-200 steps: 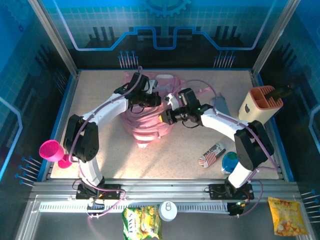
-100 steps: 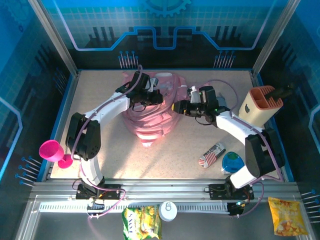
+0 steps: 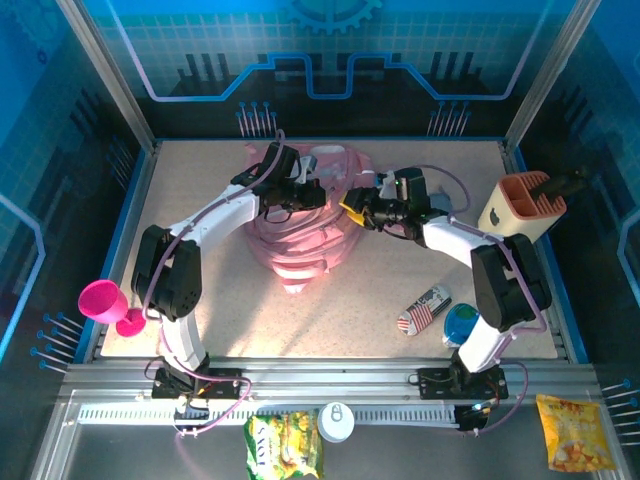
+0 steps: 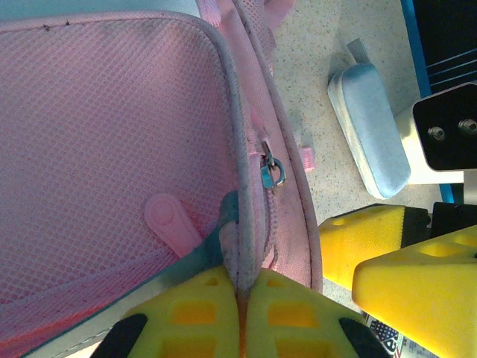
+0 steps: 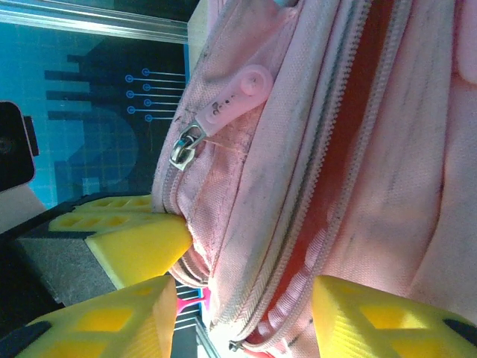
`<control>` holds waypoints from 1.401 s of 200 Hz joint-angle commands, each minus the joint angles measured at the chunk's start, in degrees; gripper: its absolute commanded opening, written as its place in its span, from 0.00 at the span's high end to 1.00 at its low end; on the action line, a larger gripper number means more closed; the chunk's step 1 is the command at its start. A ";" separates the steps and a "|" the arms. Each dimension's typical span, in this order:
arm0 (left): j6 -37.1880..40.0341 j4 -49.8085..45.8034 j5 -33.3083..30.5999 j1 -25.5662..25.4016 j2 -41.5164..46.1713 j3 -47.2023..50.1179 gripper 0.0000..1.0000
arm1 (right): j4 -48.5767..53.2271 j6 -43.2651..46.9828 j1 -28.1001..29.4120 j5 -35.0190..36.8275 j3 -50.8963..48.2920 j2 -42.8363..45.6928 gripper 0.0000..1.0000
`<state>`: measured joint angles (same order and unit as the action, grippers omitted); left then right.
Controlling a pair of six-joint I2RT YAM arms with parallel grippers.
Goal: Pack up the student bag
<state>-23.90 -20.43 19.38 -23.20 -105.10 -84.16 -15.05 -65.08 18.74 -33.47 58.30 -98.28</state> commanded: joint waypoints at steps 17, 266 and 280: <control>0.08 3.70 3.30 -0.20 2.73 0.22 1.00 | -0.88 -2.42 0.77 -0.69 3.10 -2.70 0.52; -13.40 1.44 -24.61 -14.06 13.05 17.92 0.61 | -5.17 -2.42 2.57 -1.54 4.46 -3.06 0.88; -13.42 2.13 -25.22 -14.06 12.18 17.67 0.62 | -5.16 -2.40 2.61 -1.63 4.47 -3.06 0.89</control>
<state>-35.97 -20.16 -3.11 -36.88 -91.59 -65.08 -16.19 -68.16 20.29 -34.26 62.96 -104.05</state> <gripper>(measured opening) 0.384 0.117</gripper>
